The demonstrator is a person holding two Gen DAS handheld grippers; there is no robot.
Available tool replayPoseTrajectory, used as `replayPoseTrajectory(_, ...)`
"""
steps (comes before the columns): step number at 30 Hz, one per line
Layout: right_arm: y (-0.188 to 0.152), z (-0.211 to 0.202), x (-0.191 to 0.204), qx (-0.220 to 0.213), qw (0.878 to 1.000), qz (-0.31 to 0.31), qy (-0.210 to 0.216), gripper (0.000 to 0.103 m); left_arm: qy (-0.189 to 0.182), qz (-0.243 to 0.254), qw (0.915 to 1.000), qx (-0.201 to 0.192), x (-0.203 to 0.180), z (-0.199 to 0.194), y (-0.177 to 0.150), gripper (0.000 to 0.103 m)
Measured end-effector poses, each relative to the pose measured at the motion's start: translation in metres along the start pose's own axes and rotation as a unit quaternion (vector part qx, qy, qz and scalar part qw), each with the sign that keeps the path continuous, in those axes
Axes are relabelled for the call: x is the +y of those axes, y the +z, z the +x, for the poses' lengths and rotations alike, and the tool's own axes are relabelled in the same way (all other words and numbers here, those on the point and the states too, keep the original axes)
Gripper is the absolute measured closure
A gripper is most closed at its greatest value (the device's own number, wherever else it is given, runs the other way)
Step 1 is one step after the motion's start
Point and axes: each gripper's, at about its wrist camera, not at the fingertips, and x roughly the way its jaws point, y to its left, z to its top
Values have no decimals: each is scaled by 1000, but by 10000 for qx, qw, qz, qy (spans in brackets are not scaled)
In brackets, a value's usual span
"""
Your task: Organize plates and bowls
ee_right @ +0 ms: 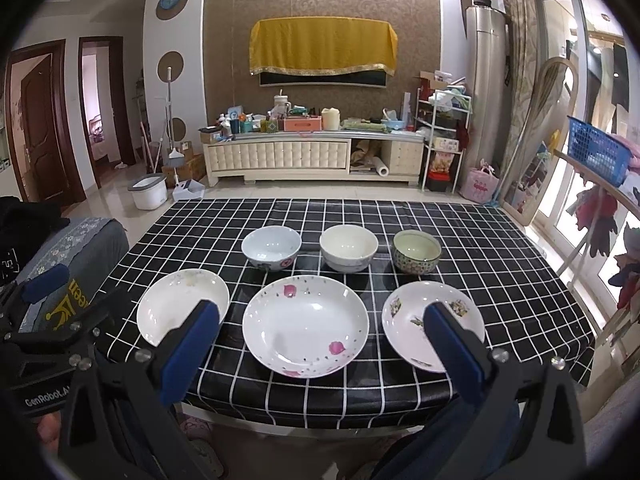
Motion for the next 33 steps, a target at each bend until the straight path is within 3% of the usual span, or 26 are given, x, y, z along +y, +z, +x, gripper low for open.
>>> replayPoseTrajectory(33, -2, -3, -11, 67, 9999, 85, -23, 0, -145, 139, 9998, 12, -12, 2, 0, 0)
